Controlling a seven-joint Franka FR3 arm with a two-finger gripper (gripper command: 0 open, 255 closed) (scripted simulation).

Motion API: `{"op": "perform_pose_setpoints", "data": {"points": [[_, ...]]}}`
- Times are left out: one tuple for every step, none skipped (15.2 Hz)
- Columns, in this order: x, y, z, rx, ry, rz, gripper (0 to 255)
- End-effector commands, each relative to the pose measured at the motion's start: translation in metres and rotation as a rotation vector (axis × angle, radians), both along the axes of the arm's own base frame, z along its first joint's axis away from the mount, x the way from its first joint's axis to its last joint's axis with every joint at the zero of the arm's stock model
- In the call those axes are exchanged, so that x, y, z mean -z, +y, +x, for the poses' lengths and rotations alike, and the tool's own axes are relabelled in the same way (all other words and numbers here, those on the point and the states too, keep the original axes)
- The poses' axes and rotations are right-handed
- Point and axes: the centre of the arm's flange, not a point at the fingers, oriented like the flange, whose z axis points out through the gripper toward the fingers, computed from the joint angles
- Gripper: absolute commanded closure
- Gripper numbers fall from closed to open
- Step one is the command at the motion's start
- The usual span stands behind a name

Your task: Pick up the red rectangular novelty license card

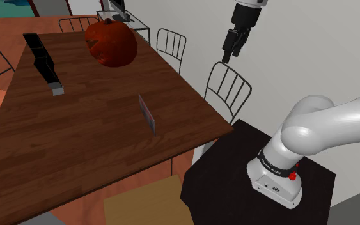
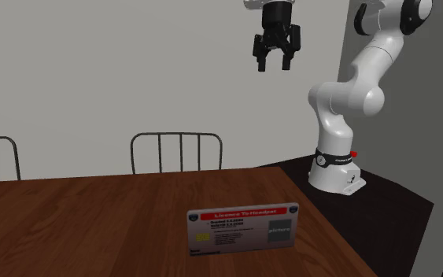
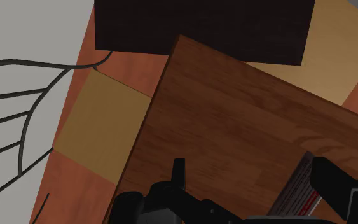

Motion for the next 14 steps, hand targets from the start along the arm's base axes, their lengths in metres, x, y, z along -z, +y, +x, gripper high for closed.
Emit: {"op": "perform_pose_setpoints", "data": {"points": [[0.0, 0.0, 0.0, 0.0, 0.0, 0.0, 0], [0.007, 0.01, 0.005, 0.015, -0.002, -0.002, 0], [0.014, 0.02, 0.01, 0.031, -0.004, -0.004, 0], [0.021, 0.03, 0.015, 0.046, -0.006, -0.006, 0], [0.028, 0.04, 0.021, 0.062, -0.007, -0.007, 0], [0.035, 0.05, 0.027, 0.077, -0.009, -0.009, 0], [0.042, 0.06, 0.032, 0.093, -0.011, -0.011, 0], [0.049, 0.07, 0.038, 0.108, -0.013, -0.013, 0], [0.056, 0.079, 0.044, 0.124, -0.015, -0.015, 0], [0.062, 0.089, 0.051, 0.139, -0.017, -0.017, 0], [0.069, 0.098, 0.057, 0.154, -0.018, -0.018, 0], [0.076, 0.107, 0.064, 0.17, -0.02, -0.02, 0], [0.083, 0.116, 0.071, 0.185, -0.022, -0.022, 0], [0.09, 0.125, 0.078, 0.201, -0.024, -0.024, 0]]}}
